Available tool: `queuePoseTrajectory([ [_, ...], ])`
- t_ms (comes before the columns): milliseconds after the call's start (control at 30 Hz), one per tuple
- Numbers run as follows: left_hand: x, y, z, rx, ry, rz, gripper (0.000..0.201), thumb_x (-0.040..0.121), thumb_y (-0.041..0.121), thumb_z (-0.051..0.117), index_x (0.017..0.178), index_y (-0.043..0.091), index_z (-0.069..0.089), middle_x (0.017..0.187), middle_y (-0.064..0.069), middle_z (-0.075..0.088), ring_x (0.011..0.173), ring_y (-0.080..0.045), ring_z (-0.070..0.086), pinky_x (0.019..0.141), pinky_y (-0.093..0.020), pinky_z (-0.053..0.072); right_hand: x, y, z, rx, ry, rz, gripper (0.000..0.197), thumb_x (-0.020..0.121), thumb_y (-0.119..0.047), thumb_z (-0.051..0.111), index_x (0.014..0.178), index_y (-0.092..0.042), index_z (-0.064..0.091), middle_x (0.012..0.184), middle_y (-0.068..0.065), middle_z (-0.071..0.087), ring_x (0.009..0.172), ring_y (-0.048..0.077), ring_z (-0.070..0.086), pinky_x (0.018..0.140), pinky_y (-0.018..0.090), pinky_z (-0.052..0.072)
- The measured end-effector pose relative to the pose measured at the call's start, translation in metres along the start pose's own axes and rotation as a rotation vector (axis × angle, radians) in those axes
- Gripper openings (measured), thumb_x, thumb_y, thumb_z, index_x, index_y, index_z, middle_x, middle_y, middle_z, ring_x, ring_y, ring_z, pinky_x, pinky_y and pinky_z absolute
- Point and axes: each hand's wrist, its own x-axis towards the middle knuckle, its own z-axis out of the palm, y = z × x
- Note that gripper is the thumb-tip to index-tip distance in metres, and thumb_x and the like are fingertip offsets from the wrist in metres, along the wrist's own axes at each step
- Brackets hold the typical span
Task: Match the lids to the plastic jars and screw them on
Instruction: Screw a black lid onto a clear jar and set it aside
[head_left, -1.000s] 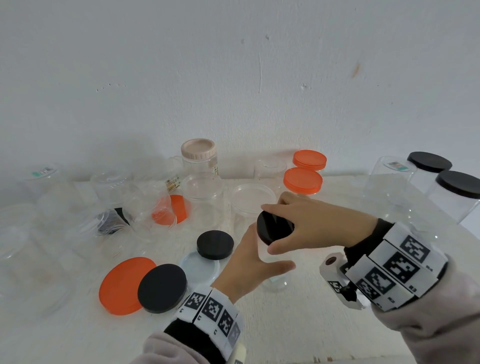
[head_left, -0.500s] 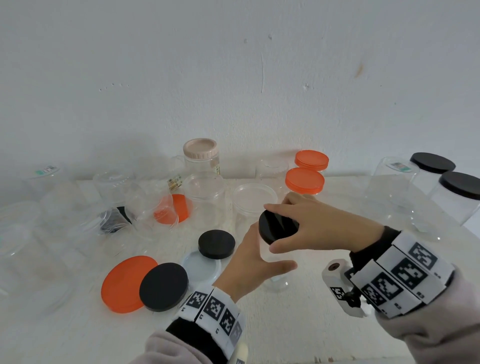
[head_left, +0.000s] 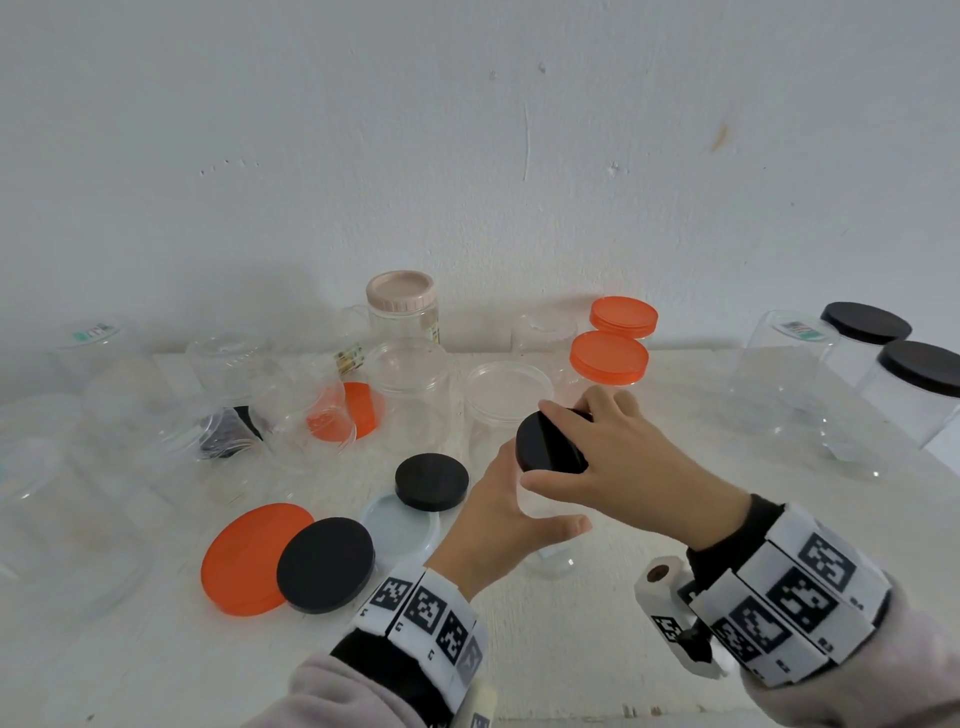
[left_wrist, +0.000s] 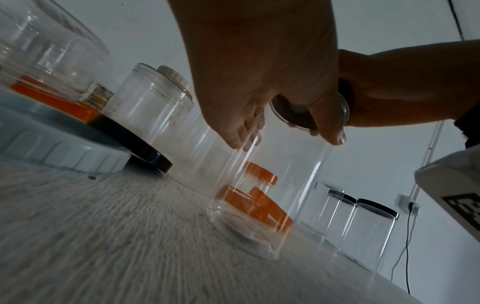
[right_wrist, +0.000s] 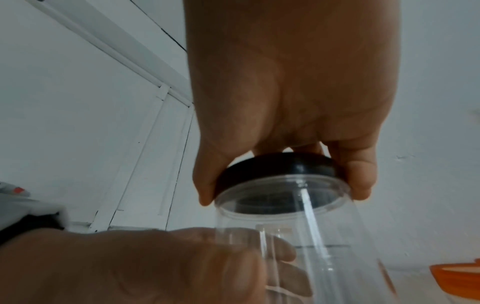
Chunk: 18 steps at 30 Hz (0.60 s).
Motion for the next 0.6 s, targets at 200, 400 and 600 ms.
queuePoseTrajectory([
  [200,0.001,-0.001,-0.002,-0.003,-0.018,0.026,0.083,0.07,0.035,0.082,0.137,0.045,0.033,0.128,0.028,0.051,0.118,0.011,0.046,0.093,-0.015,0.039,-0.005,-0.002,0.015,0.176,0.083,0.072,0.076,0.082,-0.064,0.048,0.148,-0.034,0.025,0.124,-0.004,0.03,0.111,0.019,0.027,0.092,0.027,0.032],
  [400,0.0,0.001,-0.021,0.21,-0.136,-0.014,0.08,0.071,0.051,0.077,0.137,0.043,0.034,0.128,0.031,0.049,0.122,0.008,0.044,0.095,-0.016,0.037,-0.009,-0.006,0.028,0.347,0.177,0.123,0.078,0.081,-0.061,0.057,0.148,-0.034,0.027,0.131,-0.009,0.029,0.116,0.019,0.028,0.088,0.026,0.031],
  [600,-0.018,-0.018,-0.074,0.654,-0.102,-0.146,0.065,0.084,0.048,0.065,0.141,0.029,0.037,0.142,0.015,0.04,0.128,-0.004,0.04,0.105,-0.019,0.032,-0.013,-0.005,0.035,0.43,0.224,0.132,0.081,0.079,-0.064,0.057,0.148,-0.033,0.029,0.134,-0.012,0.028,0.116,0.018,0.029,0.087,0.026,0.032],
])
